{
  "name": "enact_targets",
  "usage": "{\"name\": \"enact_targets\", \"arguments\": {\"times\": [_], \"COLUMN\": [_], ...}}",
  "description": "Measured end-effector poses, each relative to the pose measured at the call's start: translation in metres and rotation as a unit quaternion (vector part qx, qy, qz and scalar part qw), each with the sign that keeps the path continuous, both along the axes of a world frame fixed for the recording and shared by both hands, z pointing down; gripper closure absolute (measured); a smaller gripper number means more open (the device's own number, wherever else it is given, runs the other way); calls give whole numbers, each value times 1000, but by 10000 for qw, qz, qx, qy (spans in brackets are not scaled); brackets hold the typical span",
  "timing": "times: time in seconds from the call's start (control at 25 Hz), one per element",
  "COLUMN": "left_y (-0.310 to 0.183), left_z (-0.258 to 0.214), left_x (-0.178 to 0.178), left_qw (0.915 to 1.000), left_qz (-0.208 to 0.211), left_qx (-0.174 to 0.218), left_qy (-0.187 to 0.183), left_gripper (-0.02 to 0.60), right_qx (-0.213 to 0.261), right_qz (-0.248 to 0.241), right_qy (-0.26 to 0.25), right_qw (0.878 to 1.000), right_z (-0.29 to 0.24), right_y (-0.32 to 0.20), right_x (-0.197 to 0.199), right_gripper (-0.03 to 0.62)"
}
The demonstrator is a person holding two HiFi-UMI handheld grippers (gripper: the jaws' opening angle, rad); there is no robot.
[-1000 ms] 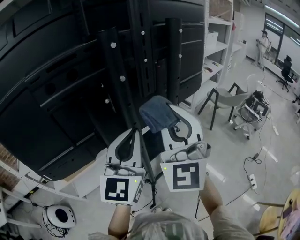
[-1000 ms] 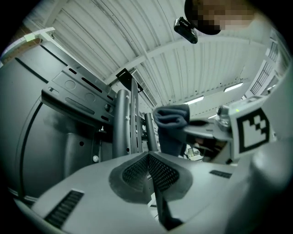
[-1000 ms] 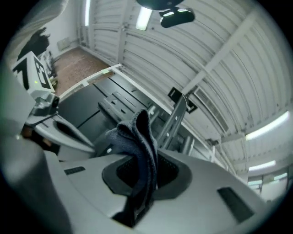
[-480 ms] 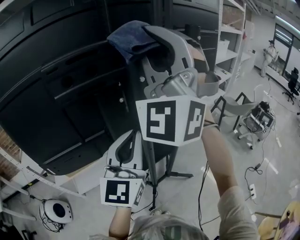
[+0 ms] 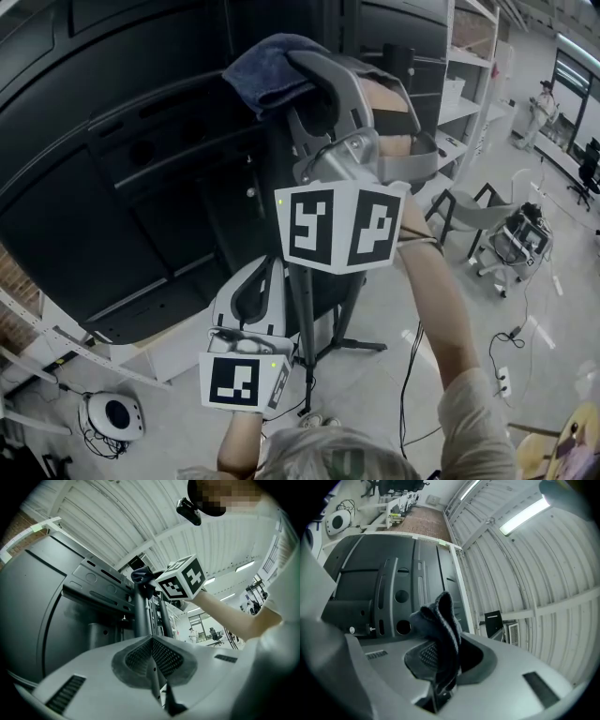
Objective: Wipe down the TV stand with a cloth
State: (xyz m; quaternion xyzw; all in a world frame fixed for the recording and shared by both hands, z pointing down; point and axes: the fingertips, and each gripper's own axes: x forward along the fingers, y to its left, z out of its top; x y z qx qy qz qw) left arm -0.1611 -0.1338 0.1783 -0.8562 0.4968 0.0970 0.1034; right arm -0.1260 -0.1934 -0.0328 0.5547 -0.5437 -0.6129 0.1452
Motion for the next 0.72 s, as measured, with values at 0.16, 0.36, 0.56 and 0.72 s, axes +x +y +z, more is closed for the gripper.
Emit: {"name": "enact_targets", "arguments": {"times": [0.16, 0.36, 0.56, 0.72], "left_y": [-2, -5, -10, -13], "left_z": [2, 6, 10, 15], "left_x": [2, 2, 1, -2], "left_qw": [10000, 9999, 9998, 9997], "left_qz": [71, 96, 101, 86], "left_qx": [-27, -110, -165, -233], "left_qy": [-6, -11, 6, 9], "left_gripper": [566, 566, 566, 566], "right_qx": [-59, -125, -152, -161], "right_qz": [160, 238, 236, 245], "right_qy": [142, 176, 171, 154], "right_qw": [9998, 9995, 9995, 9995], "right_z": [7, 17, 24, 31], "right_y": [-4, -6, -5, -5], "right_x": [3, 6, 6, 6], "right_gripper": [537, 537, 537, 537]}}
